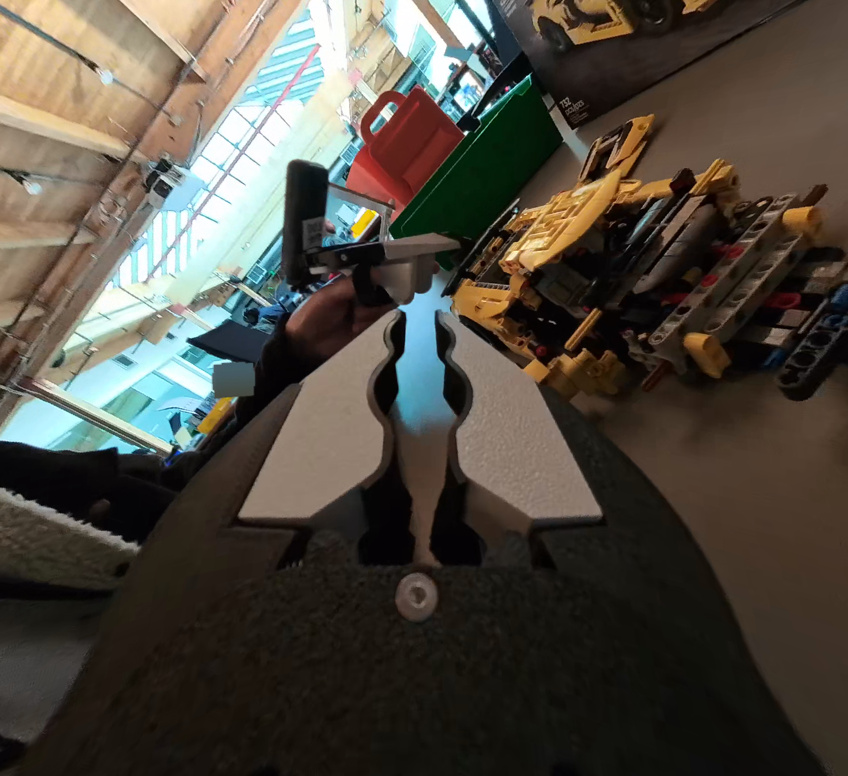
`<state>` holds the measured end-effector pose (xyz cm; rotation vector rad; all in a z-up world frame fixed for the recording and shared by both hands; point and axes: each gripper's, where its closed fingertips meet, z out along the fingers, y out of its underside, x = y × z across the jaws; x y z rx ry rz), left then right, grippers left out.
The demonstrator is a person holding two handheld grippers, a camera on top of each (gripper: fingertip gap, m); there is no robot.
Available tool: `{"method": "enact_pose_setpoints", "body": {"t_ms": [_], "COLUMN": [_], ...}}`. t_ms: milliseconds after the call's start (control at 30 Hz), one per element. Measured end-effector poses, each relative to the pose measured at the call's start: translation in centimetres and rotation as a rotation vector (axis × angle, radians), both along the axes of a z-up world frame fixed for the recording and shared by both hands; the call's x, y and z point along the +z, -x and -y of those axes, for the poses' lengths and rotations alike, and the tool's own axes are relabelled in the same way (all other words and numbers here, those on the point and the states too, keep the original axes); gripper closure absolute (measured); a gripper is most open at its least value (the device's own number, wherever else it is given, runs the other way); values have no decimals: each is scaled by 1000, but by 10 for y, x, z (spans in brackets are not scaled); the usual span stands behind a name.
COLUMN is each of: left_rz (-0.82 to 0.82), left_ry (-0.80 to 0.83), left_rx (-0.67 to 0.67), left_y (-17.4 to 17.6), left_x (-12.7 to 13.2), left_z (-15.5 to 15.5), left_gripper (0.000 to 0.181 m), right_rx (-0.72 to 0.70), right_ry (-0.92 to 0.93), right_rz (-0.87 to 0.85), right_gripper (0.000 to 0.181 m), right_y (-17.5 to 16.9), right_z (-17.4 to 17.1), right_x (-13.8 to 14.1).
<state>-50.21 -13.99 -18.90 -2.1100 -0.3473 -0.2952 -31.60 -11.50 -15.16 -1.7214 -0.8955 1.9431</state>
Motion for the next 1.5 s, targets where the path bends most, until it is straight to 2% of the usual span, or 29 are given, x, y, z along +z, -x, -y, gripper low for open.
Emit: {"method": "enact_pose_setpoints", "body": {"t_ms": [33, 133, 200, 300, 400, 567, 667, 767, 833, 1033, 1300, 1433, 1500], "left_rz": [24, 11, 14, 107, 42, 39, 66, 64, 68, 67, 100, 26, 47], "left_ry": [18, 83, 154, 154, 164, 130, 108, 80, 60, 34, -34, -37, -38], "left_rx": [-16, -49, -87, -102, -62, -2, -12, -25, -31, -38, -71, -97, -100], "left_y": [-2, -7, -13, -20, -20, -23, -25, -27, -29, -30, -28, -34, -36], "left_x": [-3, -18, -34, -34, -33, -33, -34, -34, -34, -34, -33, -31, -32], "left_z": [-2, -11, -12, -11, -4, 5, 3, 0, -1, -3, -2, -5, -6], "left_gripper": [123, 119, 120, 130, 132, 131, 130, 130, 130, 130, 135, 140, 139], "right_rx": [-2, -7, -4, -2, 19, 224, 204, 266, 252, 242, 261, 242, 229], "right_ry": [9, 21, 22, -9, -41, 110, 98, 167, 159, 202, 230, 242, 196], "right_rz": [-3, -2, -2, 36, 159, 406, 577, 623, 663, 646, 532, 476, 444], "right_gripper": [170, 170, 170, 169, 169, 159, 148, 147, 150, 173, 178, 179, 180], "right_y": [0, -1, -1, 1, 8, 28, 46, 59, 63, 69, 66, 61, 59], "right_z": [-1, -4, -3, 0, 3, 16, 1, 7, 6, 8, 4, -5, -7], "right_x": [0, -1, -1, -6, -22, -23, -40, -47, -58, -65, -63, -60, -60]}}
